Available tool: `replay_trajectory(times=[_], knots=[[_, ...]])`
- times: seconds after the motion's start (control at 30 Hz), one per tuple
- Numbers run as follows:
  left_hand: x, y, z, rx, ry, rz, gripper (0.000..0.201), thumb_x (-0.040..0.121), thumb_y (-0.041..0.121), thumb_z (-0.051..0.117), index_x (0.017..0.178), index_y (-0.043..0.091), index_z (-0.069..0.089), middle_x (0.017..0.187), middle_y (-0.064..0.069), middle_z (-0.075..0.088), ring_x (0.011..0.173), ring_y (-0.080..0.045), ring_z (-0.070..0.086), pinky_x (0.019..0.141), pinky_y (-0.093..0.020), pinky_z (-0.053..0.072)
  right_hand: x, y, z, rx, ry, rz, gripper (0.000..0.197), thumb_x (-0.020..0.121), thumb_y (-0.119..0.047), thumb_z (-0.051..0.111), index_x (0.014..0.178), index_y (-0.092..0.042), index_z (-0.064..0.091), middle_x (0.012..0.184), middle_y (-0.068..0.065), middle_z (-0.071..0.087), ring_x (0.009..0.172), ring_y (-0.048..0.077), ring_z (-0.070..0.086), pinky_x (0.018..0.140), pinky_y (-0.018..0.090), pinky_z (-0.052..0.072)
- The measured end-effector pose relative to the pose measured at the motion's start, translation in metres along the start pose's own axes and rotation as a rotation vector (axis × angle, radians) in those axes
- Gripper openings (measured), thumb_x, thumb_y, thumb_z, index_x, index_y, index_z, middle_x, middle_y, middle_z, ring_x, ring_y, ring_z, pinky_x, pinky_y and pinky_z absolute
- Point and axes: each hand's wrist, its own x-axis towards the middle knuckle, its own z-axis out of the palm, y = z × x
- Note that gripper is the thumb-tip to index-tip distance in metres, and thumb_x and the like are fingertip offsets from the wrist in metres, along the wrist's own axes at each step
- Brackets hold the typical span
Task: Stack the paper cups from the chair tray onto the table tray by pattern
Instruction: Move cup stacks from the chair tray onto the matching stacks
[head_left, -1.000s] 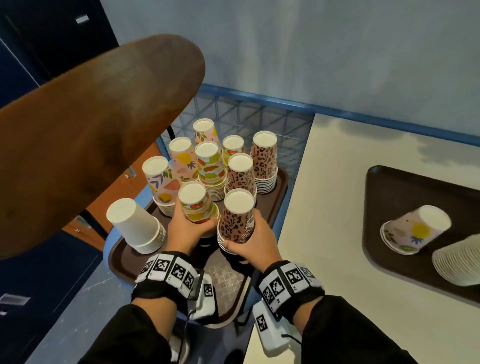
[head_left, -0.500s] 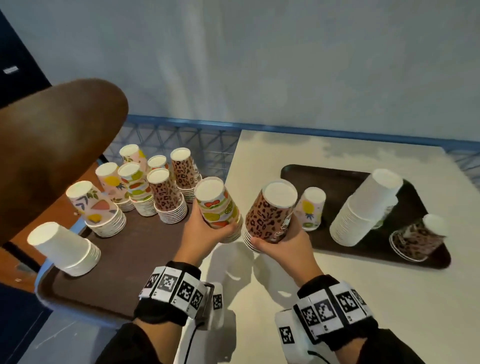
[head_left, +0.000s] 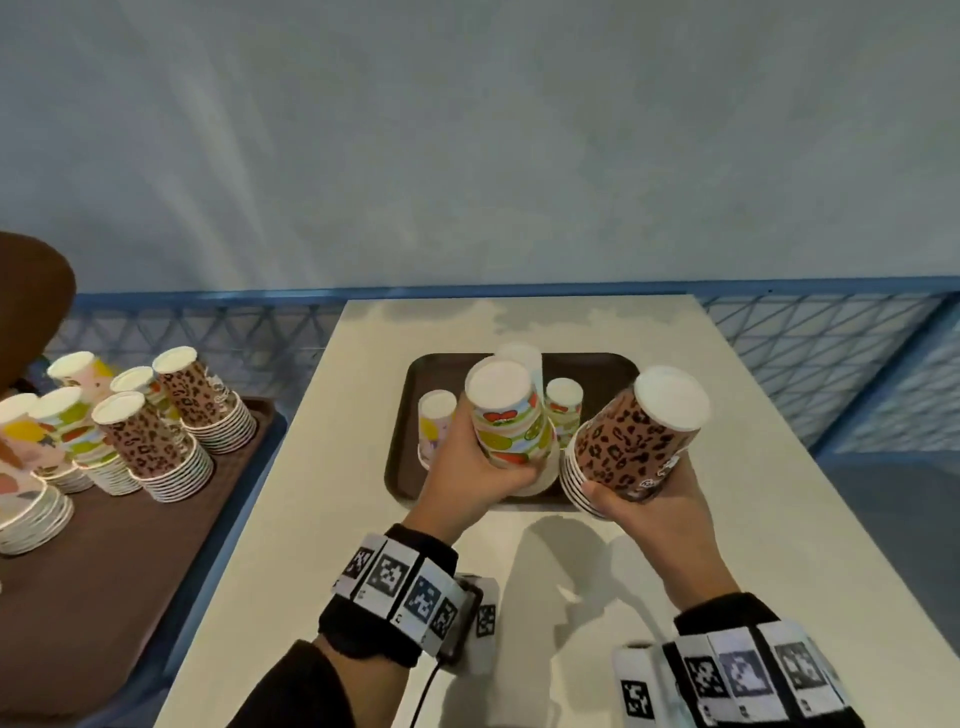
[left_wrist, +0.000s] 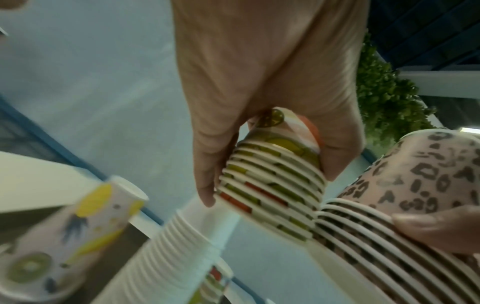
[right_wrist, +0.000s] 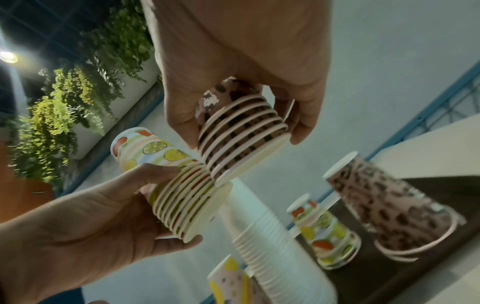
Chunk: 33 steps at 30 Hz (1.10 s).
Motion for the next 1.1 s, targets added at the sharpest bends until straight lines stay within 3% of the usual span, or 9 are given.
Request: replay_trajectory(times=[0.1,0.17,0.27,0.37,0.5,0.7,0.83,0.97,1.1], knots=[[0.018,0.006,0.041,0.021,-0.022,0.029,0.07,0.058,0.013,0.083,0.109,0.04,0.044,0.102,0.021,0.062,0.095,0.015,0.058,0.09,-0.018,0.048,0.01,0.013,-0.031,0.02,0.058,0.027,0.089,0.039,-0.039,0.081,0.12,-0.028,0.047,0.117,0.003,0.063,0.107,0.02,0.06,0.096,0.045,0.048],[0.031,0.011,0.063,0.038,-0.014,0.058,0.067,0.061,0.007,0.082,0.101,0.042,0.041,0.101,0.021,0.06,0.091,0.019,0.056,0.082,-0.006,0.044,0.015,0.021,-0.046,0.017,0.083,0.03,0.084,0.042,-0.034,0.084,0.118,-0.027,0.048,0.116,0.005,0.063,0.104,0.02,0.06,0.092,0.04,0.048],[0.056,0.025,0.088,0.034,0.043,0.091,0.067,0.064,0.004,0.08,0.109,0.031,0.04,0.109,0.008,0.056,0.098,0.002,0.055,0.078,0.002,0.04,0.023,0.033,-0.061,0.016,0.111,0.039,0.077,0.053,-0.017,0.087,0.119,-0.023,0.048,0.116,0.007,0.062,0.104,0.022,0.059,0.086,0.034,0.046],[0.088,0.03,0.104,0.096,0.15,0.083,0.071,0.063,0.01,0.081,0.121,0.015,0.04,0.115,0.002,0.055,0.107,-0.013,0.053,0.091,-0.017,0.044,0.03,0.039,-0.068,0.021,0.11,0.044,0.074,0.056,-0.015,0.085,0.119,-0.022,0.047,0.115,0.004,0.061,0.102,0.019,0.059,0.084,0.032,0.045],[0.125,0.016,0.115,0.199,0.262,-0.022,0.075,0.063,0.016,0.08,0.125,0.012,0.039,0.124,-0.012,0.056,0.117,-0.027,0.052,0.102,-0.042,0.043,0.038,0.049,-0.072,0.01,0.093,0.063,0.08,0.054,-0.02,0.086,0.123,-0.025,0.045,0.118,0.003,0.06,0.105,0.019,0.059,0.092,0.042,0.049],[0.145,-0.011,0.125,0.303,0.251,-0.176,0.074,0.068,0.013,0.077,0.128,0.003,0.035,0.129,-0.019,0.048,0.123,-0.032,0.045,0.103,-0.04,0.038,0.049,0.059,-0.078,-0.004,0.069,0.08,0.077,0.05,-0.025,0.088,0.112,-0.035,0.044,0.114,0.001,0.061,0.102,0.017,0.059,0.089,0.039,0.05],[0.149,-0.025,0.127,0.364,0.23,-0.281,0.072,0.073,0.015,0.074,0.129,0.001,0.031,0.132,-0.021,0.044,0.126,-0.034,0.042,0.103,-0.041,0.035,0.054,0.063,-0.082,-0.008,0.082,0.096,0.085,0.045,-0.035,0.085,0.119,-0.026,0.045,0.116,0.003,0.06,0.102,0.017,0.059,0.086,0.034,0.048],[0.147,-0.039,0.129,0.372,0.177,-0.343,0.068,0.077,0.013,0.07,0.131,-0.001,0.031,0.131,-0.024,0.045,0.122,-0.037,0.046,0.101,-0.041,0.038,0.056,0.063,-0.082,0.002,0.08,0.094,0.074,0.054,-0.022,0.086,0.114,-0.029,0.045,0.115,0.002,0.06,0.098,0.014,0.059,0.081,0.028,0.047],[0.128,-0.036,0.132,0.373,0.114,-0.419,0.082,0.084,0.008,0.06,0.145,-0.002,0.006,0.148,-0.029,0.026,0.136,-0.041,0.032,0.113,-0.046,0.029,0.061,0.062,-0.08,0.015,0.087,0.091,0.076,0.051,-0.027,0.085,0.116,-0.026,0.046,0.115,0.003,0.061,0.101,0.016,0.06,0.089,0.037,0.05]])
